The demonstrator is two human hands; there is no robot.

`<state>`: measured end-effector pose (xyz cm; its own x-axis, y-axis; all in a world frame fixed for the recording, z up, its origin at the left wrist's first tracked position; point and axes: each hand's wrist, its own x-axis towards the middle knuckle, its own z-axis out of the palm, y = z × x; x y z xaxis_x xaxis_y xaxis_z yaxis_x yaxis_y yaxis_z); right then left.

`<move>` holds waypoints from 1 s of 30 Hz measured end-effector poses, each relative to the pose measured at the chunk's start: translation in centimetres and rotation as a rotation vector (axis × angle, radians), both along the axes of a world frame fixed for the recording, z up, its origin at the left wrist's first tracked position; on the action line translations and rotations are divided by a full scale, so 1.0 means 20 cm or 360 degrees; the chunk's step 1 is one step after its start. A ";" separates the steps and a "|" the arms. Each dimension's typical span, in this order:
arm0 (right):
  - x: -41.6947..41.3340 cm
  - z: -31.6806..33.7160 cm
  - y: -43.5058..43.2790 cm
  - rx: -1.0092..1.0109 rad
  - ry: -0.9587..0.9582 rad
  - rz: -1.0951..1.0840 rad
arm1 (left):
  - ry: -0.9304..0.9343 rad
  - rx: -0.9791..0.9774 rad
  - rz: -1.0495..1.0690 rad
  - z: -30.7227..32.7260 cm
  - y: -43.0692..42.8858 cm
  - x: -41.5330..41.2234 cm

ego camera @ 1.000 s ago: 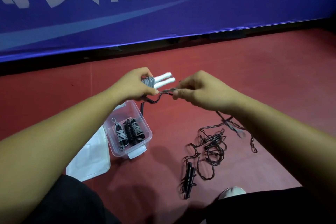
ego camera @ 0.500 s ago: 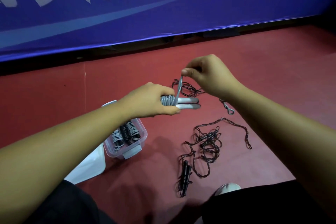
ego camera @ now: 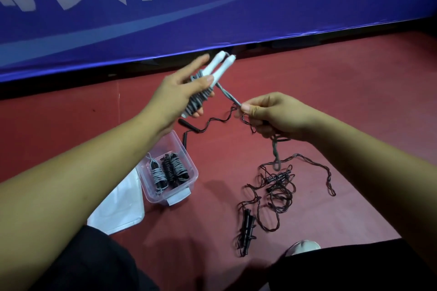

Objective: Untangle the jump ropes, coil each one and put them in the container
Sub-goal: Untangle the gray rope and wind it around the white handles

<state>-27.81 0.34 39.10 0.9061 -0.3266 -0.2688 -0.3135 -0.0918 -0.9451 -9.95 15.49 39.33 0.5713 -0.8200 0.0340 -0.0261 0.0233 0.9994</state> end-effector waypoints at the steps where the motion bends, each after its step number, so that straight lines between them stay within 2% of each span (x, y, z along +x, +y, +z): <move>1: 0.01 0.01 0.02 0.0042 0.0007 0.0009 | -0.0012 0.0033 0.0068 -0.01 0.01 0.03; 8: 0.06 0.04 0.15 0.0188 -0.0010 0.0005 | -0.0085 0.0153 0.0505 -0.03 -0.01 0.13; 12: 0.07 0.06 0.18 0.0158 0.0030 -0.0017 | -0.0101 0.0220 0.0611 -0.03 -0.01 0.20; 16: 0.05 0.08 0.20 0.0057 0.0065 0.0016 | -0.0255 0.0342 0.0668 -0.09 -0.01 0.27; 18: 0.04 0.09 0.20 -0.0036 0.0067 0.0022 | -0.0418 0.0407 0.0648 -0.12 -0.01 0.28; 21: 0.01 0.11 0.17 -0.0069 0.0087 -0.0026 | -0.0892 0.0555 0.0651 -0.15 -0.01 0.28; 25: -0.01 0.12 0.16 -0.0032 0.0145 -0.0050 | -0.1118 0.0641 0.0644 -0.17 -0.02 0.30; 28: -0.03 0.13 0.16 -0.0031 0.0168 0.0024 | -0.1359 0.0852 0.0743 -0.18 0.03 0.38; 30: -0.04 0.15 0.14 -0.0048 0.0107 0.0061 | -0.1447 0.0990 0.0607 -0.19 0.10 0.46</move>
<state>-28.60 3.23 42.20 0.8983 -0.3010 -0.3202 -0.3721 -0.1331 -0.9186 -0.82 17.41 35.54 0.7560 -0.6198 0.2103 -0.6386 -0.6280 0.4448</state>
